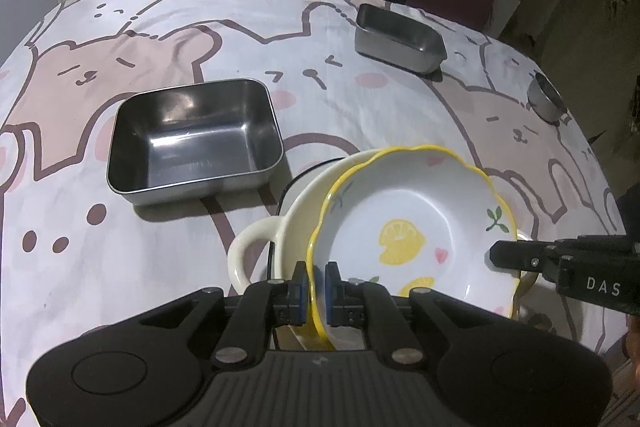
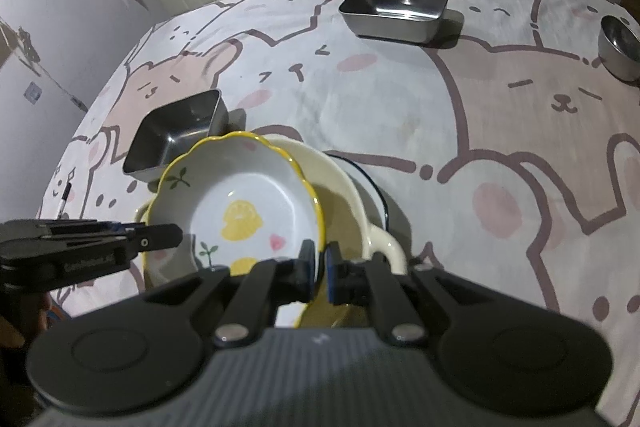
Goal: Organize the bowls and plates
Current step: 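Lift the lemon bowl with both grippers and lower it into the cream bowl, then open both grippers to release the lemon bowl inside the cream bowl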
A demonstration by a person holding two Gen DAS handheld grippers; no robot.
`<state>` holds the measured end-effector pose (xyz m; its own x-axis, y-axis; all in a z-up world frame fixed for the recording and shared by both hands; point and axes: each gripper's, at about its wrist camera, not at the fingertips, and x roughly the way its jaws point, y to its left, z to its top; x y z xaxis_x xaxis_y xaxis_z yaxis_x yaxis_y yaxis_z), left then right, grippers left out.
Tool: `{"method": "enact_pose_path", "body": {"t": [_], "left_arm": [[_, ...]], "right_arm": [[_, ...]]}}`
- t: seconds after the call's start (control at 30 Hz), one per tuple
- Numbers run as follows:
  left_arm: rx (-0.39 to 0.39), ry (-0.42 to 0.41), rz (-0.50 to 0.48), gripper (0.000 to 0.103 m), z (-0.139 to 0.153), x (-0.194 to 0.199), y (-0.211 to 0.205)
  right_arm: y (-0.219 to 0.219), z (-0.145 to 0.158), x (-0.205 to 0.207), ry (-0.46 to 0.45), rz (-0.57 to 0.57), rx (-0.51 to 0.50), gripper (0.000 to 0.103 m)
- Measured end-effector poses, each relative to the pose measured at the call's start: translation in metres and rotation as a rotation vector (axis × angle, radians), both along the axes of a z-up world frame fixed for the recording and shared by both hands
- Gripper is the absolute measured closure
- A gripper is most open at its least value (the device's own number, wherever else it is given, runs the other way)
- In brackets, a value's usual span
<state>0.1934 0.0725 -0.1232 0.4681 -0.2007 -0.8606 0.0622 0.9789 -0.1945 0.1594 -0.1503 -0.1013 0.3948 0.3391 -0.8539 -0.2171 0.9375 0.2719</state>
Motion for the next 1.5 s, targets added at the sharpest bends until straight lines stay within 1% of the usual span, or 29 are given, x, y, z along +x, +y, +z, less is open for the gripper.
{"method": "enact_pose_path", "body": {"t": [1.1,1.43,1.5], "left_arm": [[0.037,0.013,-0.026,0.096,-0.0077,0.0031,-0.0069],[0.034,0.016,-0.029,0.094,-0.0095,0.0043,-0.0082],[0.031,0.016,-0.031,0.092,-0.0099,0.0041,-0.0089]], "right_arm": [[0.0034,-0.0061,0.0042,0.025,0.011,-0.056,0.095],[0.0035,-0.0043,0.0037,0.018,0.014,-0.061,0.093],[0.0038,-0.0040,0.0033,0.016,0.015,-0.063,0.093]]}}
